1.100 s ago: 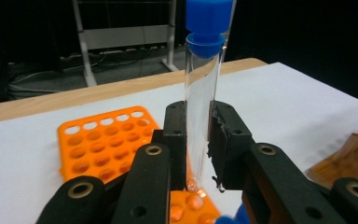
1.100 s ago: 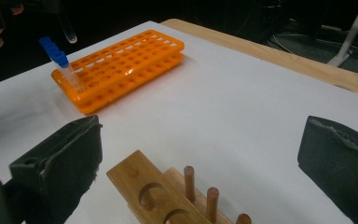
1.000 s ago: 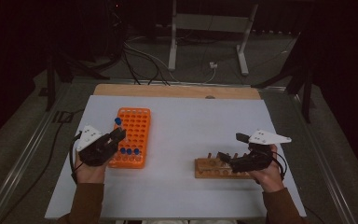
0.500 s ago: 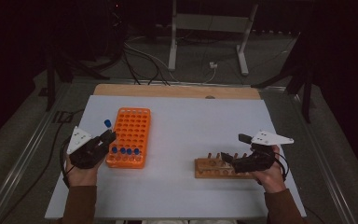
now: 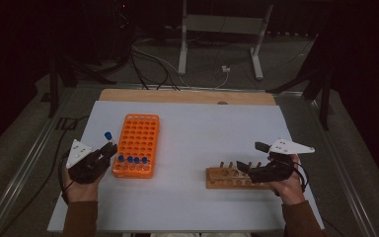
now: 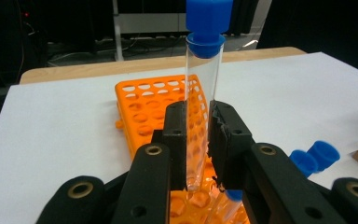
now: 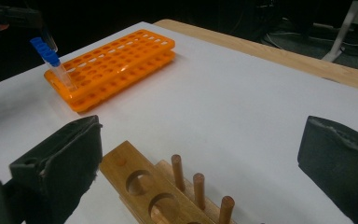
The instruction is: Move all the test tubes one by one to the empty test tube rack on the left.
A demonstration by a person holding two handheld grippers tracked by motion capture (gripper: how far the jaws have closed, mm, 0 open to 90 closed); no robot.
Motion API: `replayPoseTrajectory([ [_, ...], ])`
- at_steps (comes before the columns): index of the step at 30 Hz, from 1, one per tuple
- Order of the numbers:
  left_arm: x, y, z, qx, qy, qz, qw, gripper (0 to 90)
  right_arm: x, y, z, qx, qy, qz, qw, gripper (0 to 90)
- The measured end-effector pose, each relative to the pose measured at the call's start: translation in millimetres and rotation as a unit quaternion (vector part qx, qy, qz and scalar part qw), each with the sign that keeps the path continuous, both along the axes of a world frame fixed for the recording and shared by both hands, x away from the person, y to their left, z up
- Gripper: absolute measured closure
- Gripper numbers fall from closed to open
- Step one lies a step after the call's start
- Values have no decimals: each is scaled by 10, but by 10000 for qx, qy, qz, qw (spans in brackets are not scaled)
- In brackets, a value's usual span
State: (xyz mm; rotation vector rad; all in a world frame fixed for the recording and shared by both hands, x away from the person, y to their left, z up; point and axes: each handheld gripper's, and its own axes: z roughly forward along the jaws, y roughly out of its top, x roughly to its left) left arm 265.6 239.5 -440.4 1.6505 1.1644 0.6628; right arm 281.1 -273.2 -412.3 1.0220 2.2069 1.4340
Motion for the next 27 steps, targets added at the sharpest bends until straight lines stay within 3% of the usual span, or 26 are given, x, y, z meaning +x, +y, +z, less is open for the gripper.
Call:
replayPoseTrajectory([
  [27,-105,28,-241,113,337,-59,9994,784,-19,-12,-19,20,20,4,10000,0],
])
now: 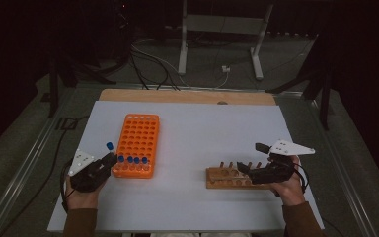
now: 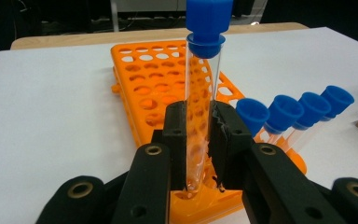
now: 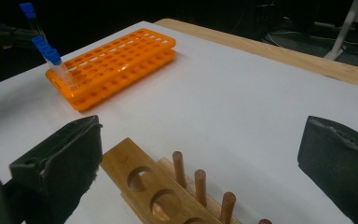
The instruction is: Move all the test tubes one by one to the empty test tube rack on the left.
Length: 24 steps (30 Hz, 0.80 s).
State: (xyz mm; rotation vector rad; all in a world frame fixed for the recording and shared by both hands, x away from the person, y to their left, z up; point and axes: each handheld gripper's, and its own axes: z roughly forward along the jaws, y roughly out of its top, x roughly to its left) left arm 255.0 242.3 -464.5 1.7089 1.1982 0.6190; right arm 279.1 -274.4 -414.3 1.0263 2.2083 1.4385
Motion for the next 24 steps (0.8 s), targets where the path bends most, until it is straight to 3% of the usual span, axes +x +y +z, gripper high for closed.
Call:
replayPoseTrajectory([
  [9,-28,11,-70,130,110,-12,9999,783,-6,-6,-8,12,2,-3,10000,0],
  [16,-39,-44,-121,533,279,-76,9982,783,-13,-6,-32,33,24,7,10000,0],
  [24,-10,-96,-165,799,416,-111,9959,783,-16,-13,-56,49,44,19,10000,0],
])
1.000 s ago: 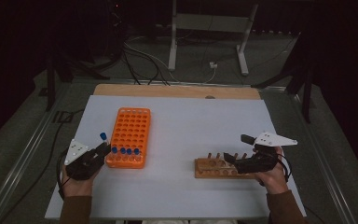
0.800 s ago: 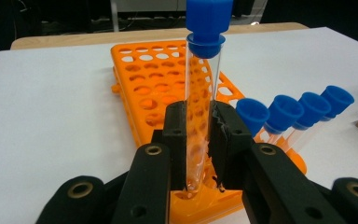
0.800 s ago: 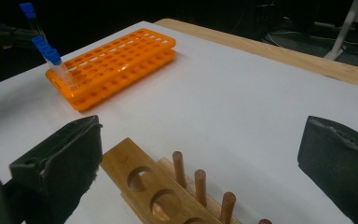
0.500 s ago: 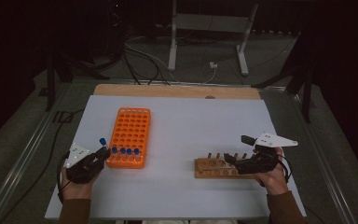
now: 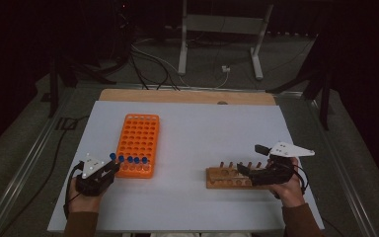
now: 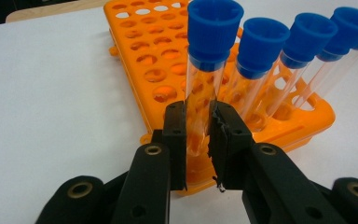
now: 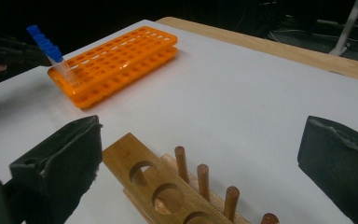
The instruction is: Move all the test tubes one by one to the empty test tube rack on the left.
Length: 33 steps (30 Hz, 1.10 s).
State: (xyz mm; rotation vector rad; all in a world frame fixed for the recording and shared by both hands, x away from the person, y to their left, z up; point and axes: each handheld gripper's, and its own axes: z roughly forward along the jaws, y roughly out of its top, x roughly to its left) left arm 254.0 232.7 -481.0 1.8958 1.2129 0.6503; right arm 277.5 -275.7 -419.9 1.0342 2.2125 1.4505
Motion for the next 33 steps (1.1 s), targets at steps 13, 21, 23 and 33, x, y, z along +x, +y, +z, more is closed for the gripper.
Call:
replayPoseTrajectory([
  [13,28,-22,-54,160,184,-9,9997,783,-6,9,-26,17,27,21,10000,0],
  [21,27,-12,-56,76,203,-1,9998,776,-8,0,-30,27,28,18,10000,0],
  [23,23,-11,-55,66,199,6,9998,774,-8,-1,-30,29,25,19,10000,0],
  [33,-35,27,17,-183,24,-39,9998,717,-6,-18,-26,31,13,-7,10000,0],
])
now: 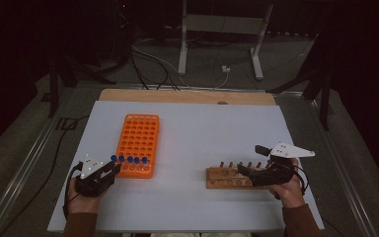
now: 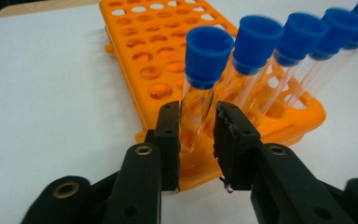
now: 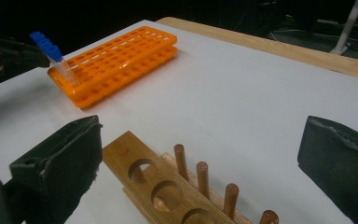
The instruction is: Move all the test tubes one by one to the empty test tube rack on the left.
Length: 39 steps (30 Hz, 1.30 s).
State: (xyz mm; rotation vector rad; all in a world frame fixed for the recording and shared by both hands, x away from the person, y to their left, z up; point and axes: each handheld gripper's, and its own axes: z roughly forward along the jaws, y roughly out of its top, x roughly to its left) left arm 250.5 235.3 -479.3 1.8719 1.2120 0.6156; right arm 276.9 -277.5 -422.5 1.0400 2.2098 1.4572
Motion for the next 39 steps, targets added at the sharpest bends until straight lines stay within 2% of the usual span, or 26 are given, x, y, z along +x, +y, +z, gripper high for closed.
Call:
replayPoseTrajectory([
  [6,-58,71,65,-258,-182,-22,9995,645,3,-26,-2,27,-4,-40,10000,0],
  [10,-84,97,109,-477,-326,-53,9983,566,6,-30,-1,34,-14,-56,10000,0],
  [21,-140,80,240,-947,-744,-211,9925,356,2,-64,-14,60,-36,-93,9999,0],
  [27,-168,10,324,-1023,-988,-195,9896,193,-17,-109,-44,95,-67,-136,9998,0],
  [30,-178,-16,352,-1081,-1048,-233,9883,164,-31,-130,-63,101,-86,-151,9998,0],
  [39,-172,-100,362,-1043,-1119,-189,9880,25,-72,-222,-115,174,-189,-270,9993,0],
])
